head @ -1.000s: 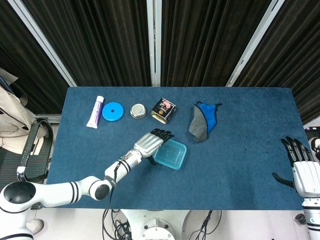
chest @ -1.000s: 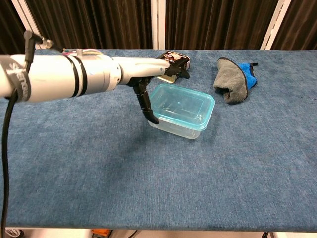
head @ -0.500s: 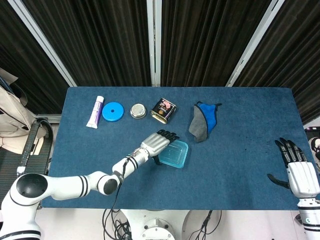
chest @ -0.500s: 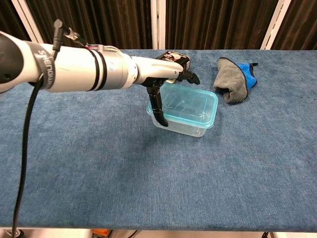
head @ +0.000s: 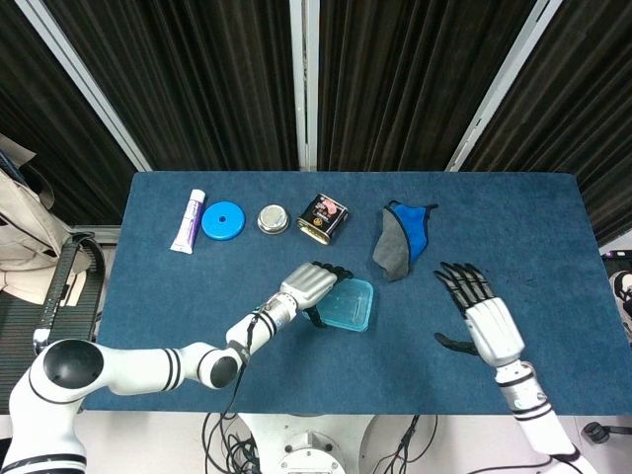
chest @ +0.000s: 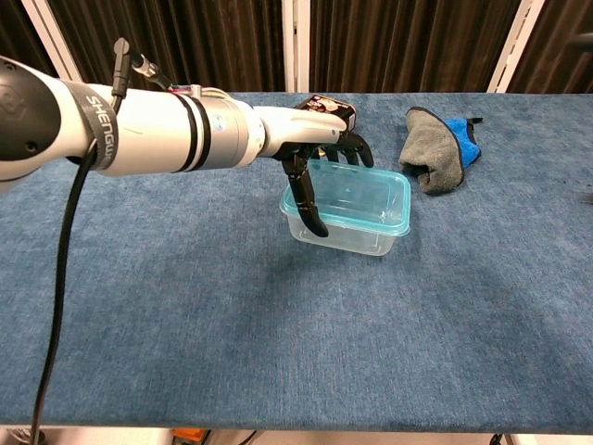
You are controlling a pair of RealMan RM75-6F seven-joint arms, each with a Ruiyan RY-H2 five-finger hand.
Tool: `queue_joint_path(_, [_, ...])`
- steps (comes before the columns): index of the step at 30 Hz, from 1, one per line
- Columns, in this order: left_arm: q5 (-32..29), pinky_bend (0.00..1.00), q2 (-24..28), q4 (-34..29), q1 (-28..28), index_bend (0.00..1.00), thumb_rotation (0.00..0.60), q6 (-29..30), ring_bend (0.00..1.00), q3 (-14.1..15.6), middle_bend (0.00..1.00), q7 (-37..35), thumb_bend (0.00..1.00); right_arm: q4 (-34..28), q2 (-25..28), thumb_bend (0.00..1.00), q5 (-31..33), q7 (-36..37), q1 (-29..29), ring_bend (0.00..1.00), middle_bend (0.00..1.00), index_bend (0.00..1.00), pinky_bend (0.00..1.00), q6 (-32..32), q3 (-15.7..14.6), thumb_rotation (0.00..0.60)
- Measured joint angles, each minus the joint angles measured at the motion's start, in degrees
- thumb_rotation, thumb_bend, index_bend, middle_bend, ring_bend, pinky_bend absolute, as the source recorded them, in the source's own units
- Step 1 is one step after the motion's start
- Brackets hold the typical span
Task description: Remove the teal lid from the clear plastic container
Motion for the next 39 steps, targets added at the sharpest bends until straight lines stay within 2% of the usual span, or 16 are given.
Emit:
queue_joint_path(5, [-0.8, 0.30, -0.4, -0.8, 0.0, 0.28, 0.600, 2.4, 0.18, 0.7, 0.28, 0.4, 0.02, 4.2, -8.1, 0.00, -0.1, 0.6, 5.3, 0.00, 0.00, 0.00, 0.00, -4.7, 1.0, 0.600])
queue_joint_path(11, [-0.8, 0.30, -0.9, -0.8, 0.6, 0.27, 0.600, 3.6, 0.18, 1.0, 0.27, -0.5, 0.02, 9.9, -14.2, 0.00, 0.4, 0.6, 7.9, 0.00, 0.00, 0.00, 0.00, -6.5, 0.8, 0.600])
queue_joint_path(23, [1.0, 0.29, -1.8, 0.1, 1.4, 0.27, 0.600, 4.4, 0.18, 1.6, 0.27, -1.3, 0.02, 17.4, -19.3, 0.00, 1.4, 0.5, 9.1, 0.00, 0.00, 0.00, 0.00, -5.1, -0.3, 0.600])
queue_joint_path(39, [1.0, 0.28, -1.8, -0.1, 1.0, 0.26, 0.600, 4.3, 0.18, 1.7, 0.26, -0.4, 0.02, 20.7, -21.5, 0.00, 2.1, 2.2, 11.5, 0.00, 0.00, 0.00, 0.00, -5.1, -1.0, 0.600])
